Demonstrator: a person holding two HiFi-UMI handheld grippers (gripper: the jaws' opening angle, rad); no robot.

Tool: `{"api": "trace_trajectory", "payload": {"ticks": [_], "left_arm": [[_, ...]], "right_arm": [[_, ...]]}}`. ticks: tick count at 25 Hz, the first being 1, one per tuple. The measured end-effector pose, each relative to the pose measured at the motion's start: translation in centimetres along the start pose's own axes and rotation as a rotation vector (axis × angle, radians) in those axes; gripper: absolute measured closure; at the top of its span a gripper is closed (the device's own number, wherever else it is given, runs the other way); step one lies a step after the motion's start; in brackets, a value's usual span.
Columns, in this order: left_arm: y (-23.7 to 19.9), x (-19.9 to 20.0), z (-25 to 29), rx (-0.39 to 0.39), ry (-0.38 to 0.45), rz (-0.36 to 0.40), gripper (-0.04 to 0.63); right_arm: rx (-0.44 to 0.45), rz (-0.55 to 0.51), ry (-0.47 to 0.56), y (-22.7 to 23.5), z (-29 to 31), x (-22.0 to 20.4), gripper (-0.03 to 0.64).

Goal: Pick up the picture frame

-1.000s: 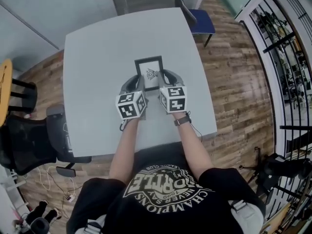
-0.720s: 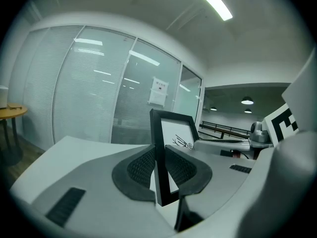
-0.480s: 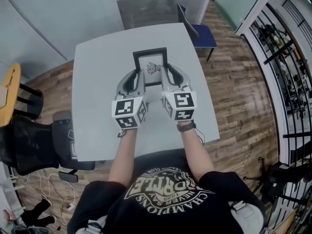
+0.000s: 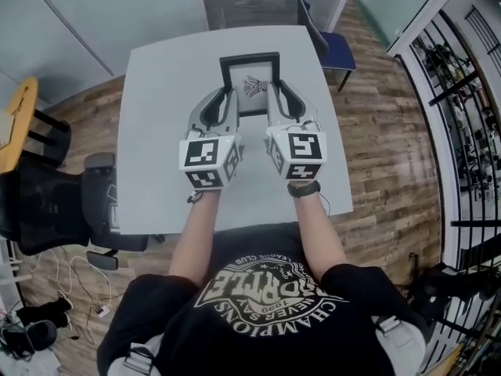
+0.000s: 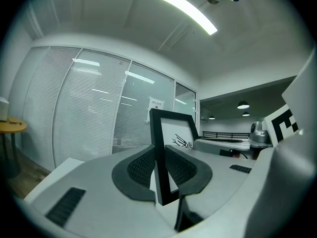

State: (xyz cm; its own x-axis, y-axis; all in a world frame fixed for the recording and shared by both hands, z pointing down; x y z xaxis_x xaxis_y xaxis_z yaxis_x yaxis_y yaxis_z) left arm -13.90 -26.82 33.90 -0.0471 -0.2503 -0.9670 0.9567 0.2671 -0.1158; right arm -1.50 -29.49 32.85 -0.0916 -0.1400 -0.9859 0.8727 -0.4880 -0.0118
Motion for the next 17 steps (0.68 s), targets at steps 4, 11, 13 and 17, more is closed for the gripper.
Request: {"api": "trace_trajectory", "payload": {"ticks": [4,11,13,17], "left_arm": [[0.1,-0.5,-0.8,0.003,-0.002,-0.009,0.529],[-0.6,-1.3,-2.0,0.008,-0.013,-0.030,0.529],[-0.5,-1.5,-1.7,0.006,-0.019,-0.034,0.529],[-0.1,-2.2,-0.9,-0.003,-0.041,-0.049,0.528]], "right_arm": [[0.009,-0.004,-0.006,-0.5,-0.5,-0.3,0.552],[0.020,-0.019,-0.019,-1.8,-0.9,-0.7,0.552],[0.020,-0.019,-0.026,-1.6,-0.8,-0.9,0.552],[0.017,-0.017,-0.048,-0.8,-0.6,-1.7,0.552]]}}
Point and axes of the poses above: the fingertips, and each gripper's own axes: z forward along the fingers, y to its right, x out of its top, the point moved 4 cm from there along -z, backward along the fingers, and after that the axes turned 10 degrees about -y, right-handed, at the moved point
